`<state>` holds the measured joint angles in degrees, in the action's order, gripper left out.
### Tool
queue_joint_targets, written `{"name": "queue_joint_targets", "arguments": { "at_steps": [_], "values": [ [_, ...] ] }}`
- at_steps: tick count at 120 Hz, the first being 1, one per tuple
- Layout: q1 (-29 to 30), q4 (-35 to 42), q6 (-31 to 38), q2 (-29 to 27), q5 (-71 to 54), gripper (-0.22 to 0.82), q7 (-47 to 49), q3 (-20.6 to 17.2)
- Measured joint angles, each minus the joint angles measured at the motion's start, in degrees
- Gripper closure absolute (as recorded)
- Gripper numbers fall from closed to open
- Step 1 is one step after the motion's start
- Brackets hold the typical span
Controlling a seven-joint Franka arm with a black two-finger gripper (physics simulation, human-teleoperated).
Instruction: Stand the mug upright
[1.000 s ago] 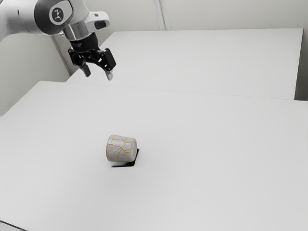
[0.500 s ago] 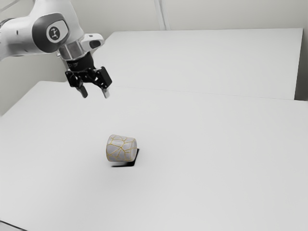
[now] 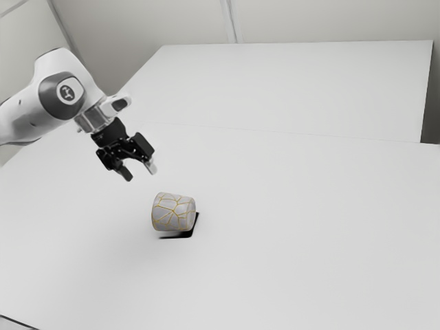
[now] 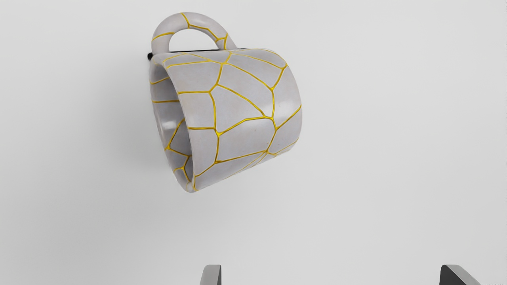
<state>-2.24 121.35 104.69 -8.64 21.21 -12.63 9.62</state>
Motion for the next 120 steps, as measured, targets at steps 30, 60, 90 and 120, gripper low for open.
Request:
{"name": "queue_joint_targets", "arguments": {
  "at_steps": [30, 60, 90, 120],
  "values": [
    [0.1, 1.6, 2.5, 3.4, 5.3, 0.0, -10.6, 3.7],
    [-0.5, 1.9, 3.3, 7.8, 11.1, 0.0, -18.8, 6.2],
    [-0.2, 0.9, 2.7, 13.1, 17.5, 0.0, -24.3, 8.6],
    [2.8, -0.1, -0.1, 17.6, 24.2, 0.0, -27.9, 8.8]
  ]
}}
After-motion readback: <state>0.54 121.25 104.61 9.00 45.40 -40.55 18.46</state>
